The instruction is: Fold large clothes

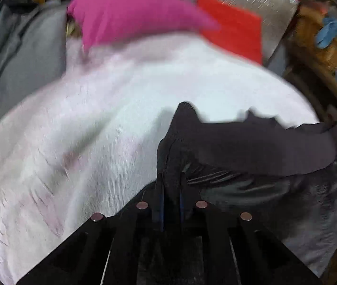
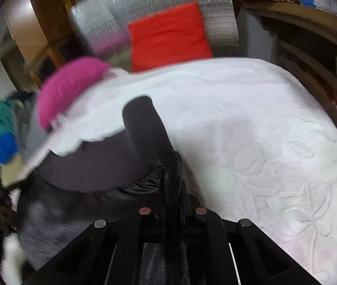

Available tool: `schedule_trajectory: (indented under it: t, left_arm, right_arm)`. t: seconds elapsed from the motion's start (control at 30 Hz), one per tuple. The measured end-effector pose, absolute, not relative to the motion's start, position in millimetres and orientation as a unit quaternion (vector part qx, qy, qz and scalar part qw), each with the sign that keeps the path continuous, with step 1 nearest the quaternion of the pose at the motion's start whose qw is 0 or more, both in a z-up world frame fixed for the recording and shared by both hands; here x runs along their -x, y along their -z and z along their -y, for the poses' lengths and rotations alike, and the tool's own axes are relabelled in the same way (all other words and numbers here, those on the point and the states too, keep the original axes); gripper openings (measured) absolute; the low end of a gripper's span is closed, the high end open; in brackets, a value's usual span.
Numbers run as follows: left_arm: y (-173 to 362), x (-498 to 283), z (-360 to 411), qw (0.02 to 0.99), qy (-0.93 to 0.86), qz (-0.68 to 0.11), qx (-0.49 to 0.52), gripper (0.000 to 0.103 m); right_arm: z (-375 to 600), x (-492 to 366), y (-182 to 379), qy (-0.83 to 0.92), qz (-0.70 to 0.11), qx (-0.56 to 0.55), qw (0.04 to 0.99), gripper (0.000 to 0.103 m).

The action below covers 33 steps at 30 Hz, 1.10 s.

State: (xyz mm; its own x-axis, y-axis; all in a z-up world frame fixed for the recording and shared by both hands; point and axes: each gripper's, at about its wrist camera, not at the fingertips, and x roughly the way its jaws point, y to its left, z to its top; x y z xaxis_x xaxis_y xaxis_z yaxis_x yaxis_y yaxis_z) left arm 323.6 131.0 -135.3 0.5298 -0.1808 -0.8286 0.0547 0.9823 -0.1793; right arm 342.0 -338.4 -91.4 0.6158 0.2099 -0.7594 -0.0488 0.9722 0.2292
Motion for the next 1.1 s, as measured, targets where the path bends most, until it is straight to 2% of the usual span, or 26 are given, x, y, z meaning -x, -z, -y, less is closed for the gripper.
schedule_trajectory:
  t: [0.13, 0.2, 0.23, 0.27, 0.3, 0.37, 0.43, 0.57, 0.7, 0.87, 0.93, 1.1]
  left_arm:
    - [141.8, -325.8, -123.8, 0.870, 0.054, -0.487, 0.047, 0.012]
    - [137.8, -326.2, -123.5, 0.867, 0.048, -0.495, 0.042, 0.018]
    - [134.9, -326.1, -125.7, 0.866, 0.043, -0.496, 0.045, 0.024]
    - [128.6, -324.0, -129.5, 0.868, 0.032, -0.493, 0.054, 0.030]
    - [122.8, -320.7, -133.3, 0.869, 0.026, -0.489, 0.063, 0.031]
    - [107.9, -308.7, -140.7, 0.876, 0.008, -0.475, 0.079, 0.043]
    - [90.8, -290.7, -142.5, 0.889, -0.004, -0.450, 0.078, 0.049]
    - [63.6, -240.1, -128.0, 0.917, -0.010, -0.395, 0.060, 0.057]
    - [69.7, -206.5, -90.8, 0.925, 0.006, -0.378, 0.035, 0.059]
    - [116.0, -199.1, -46.6, 0.911, -0.018, -0.412, -0.033, 0.060]
    - [134.3, -199.9, -45.5, 0.903, -0.026, -0.428, -0.032, 0.060]
    - [117.9, -199.1, -50.8, 0.898, -0.036, -0.438, -0.008, 0.060]
  right_arm:
    - [336.1, -353.5, 140.4, -0.049, -0.479, -0.104, 0.870, 0.008]
    - [336.4, -351.8, 138.4, -0.039, -0.474, -0.112, 0.872, 0.010]
    - [336.4, -350.8, 136.3, -0.035, -0.473, -0.115, 0.873, 0.014]
    - [336.4, -348.9, 134.4, -0.031, -0.475, -0.119, 0.872, 0.024]
    - [337.1, -344.2, 129.2, -0.017, -0.477, -0.118, 0.871, 0.030]
    - [339.5, -329.1, 114.7, -0.002, -0.461, -0.110, 0.881, 0.058]
    - [332.3, -311.7, 96.7, 0.003, -0.437, -0.099, 0.894, 0.066]
    - [304.5, -273.5, 68.4, -0.005, -0.390, -0.073, 0.918, 0.068]
    - [266.1, -249.8, 74.3, -0.015, -0.373, -0.031, 0.927, 0.070]
    - [252.8, -255.1, 119.7, 0.011, -0.417, 0.000, 0.909, 0.070]
    - [254.7, -258.0, 131.3, 0.015, -0.425, -0.004, 0.905, 0.072]
    - [245.1, -250.4, 108.8, 0.023, -0.410, -0.010, 0.912, 0.072]
